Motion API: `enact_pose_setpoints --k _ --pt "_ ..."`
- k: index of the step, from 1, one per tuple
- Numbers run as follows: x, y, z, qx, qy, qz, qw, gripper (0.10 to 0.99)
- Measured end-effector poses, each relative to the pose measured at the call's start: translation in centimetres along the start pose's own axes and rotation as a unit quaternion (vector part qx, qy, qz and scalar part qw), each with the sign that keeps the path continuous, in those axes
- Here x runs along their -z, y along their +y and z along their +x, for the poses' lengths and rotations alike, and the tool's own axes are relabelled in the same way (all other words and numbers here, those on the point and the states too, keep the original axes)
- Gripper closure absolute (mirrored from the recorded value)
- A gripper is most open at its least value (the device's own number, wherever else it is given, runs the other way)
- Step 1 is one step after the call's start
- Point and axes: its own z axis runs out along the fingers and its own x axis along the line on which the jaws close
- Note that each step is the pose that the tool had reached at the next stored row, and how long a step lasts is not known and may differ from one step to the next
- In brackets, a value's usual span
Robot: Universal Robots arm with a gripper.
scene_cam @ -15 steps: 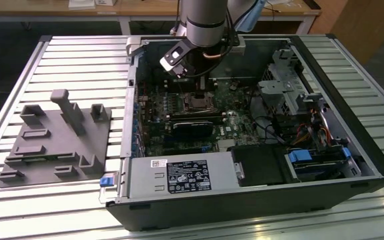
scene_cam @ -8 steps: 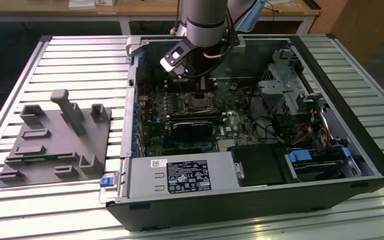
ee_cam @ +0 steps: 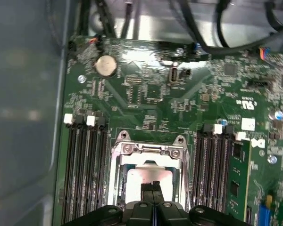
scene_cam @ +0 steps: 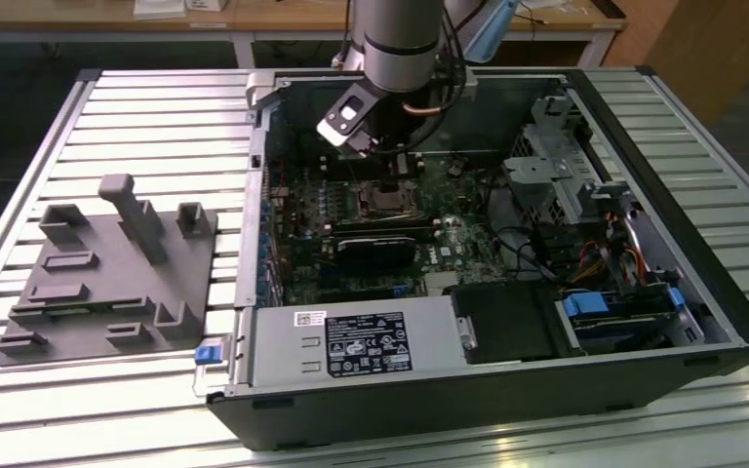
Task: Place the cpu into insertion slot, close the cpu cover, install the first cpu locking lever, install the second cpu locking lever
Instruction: 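Close the cpu cover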
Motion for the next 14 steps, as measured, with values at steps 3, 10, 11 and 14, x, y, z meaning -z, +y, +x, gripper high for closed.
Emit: enact_pose_setpoints --k 3,10,11,14 --pt "-0.02 0.00 0.00 0.027 0.0005 0.0002 0.9996 0.980" --pt "-0.12 0.00 0.00 0.091 0.0019 0.0007 0.9959 0.980" --pt "-0.14 0.00 0.00 0.100 0.0021 0.0007 0.9950 0.980" --pt "-0.18 -0.01 0.00 0.127 0.0026 0.0009 0.9919 0.980"
